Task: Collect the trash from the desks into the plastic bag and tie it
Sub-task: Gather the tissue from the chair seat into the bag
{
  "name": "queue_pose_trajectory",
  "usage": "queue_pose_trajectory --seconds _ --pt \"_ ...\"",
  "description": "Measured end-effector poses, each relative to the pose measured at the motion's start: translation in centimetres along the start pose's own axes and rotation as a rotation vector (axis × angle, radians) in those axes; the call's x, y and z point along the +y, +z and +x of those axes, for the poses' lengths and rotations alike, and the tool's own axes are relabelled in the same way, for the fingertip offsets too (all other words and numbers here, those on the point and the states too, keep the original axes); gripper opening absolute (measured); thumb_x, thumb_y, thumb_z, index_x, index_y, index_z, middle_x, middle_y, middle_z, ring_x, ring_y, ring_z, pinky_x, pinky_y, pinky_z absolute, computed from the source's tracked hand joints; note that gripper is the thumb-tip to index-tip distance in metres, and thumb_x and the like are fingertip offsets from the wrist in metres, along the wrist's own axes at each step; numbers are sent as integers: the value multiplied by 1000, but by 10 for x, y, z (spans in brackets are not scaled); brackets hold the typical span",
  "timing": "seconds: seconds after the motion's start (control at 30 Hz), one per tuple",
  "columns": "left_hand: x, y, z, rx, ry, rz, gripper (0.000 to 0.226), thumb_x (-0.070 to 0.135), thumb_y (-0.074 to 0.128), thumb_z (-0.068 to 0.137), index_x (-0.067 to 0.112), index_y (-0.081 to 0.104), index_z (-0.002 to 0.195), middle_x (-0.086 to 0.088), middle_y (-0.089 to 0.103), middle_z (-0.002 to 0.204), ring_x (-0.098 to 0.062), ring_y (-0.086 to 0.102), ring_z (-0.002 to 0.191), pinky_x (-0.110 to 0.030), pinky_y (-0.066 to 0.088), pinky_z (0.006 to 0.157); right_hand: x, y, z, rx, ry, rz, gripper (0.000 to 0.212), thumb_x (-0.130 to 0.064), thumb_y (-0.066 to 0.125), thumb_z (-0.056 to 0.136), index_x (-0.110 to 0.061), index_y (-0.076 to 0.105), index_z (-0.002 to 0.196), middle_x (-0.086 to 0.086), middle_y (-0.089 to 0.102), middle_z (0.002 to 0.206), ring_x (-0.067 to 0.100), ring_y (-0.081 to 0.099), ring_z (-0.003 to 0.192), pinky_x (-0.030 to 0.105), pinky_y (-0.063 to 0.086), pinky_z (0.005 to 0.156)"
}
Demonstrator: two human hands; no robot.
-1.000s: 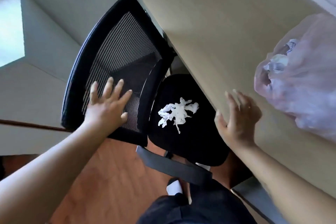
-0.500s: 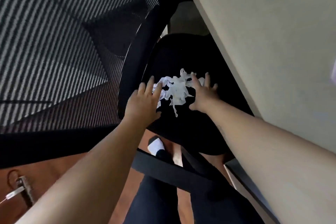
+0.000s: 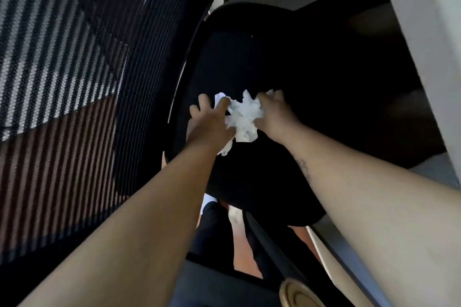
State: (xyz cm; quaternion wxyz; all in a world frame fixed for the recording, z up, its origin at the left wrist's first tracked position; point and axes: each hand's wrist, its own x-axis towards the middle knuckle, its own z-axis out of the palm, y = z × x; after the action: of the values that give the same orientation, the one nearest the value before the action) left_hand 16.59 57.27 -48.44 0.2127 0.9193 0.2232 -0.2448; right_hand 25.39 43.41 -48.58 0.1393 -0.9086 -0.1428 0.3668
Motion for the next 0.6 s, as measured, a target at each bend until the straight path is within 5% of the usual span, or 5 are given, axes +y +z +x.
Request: queue_pose_trajectory --seconds 0.1,0.2,0.37,0.6 --pt "-2 5 -1 22 -1 -56 37 28 62 89 25 48 124 -8 38 119 -27 42 100 -35 44 65 0 1 -2 -54 5 21 13 -6 56 88 -9 56 100 14 52 113 22 52 87 25 37 66" --pt "-5 -1 -6 14 23 -147 25 23 57 90 25 51 114 -2 39 114 -24 40 99 -36 45 65 -6 -5 -9 -81 53 67 10 -6 53 89 -15 51 93 7 57 96 17 52 74 23 31 49" --pt "4 -51 -29 15 -14 -202 23 24 56 90 22 54 113 -5 41 123 -27 42 106 -37 47 75 -38 -45 -48 -26 60 109 33 -7 58 88 -9 55 121 11 61 111 27 62 91 26 42 63" --pt "37 -160 -86 179 70 -187 27 23 56 90 17 54 117 -8 43 113 -26 41 92 -40 44 73 -106 -143 -123 86 -71 238 17 -5 58 85 -7 55 102 10 59 103 24 57 85 29 42 64"
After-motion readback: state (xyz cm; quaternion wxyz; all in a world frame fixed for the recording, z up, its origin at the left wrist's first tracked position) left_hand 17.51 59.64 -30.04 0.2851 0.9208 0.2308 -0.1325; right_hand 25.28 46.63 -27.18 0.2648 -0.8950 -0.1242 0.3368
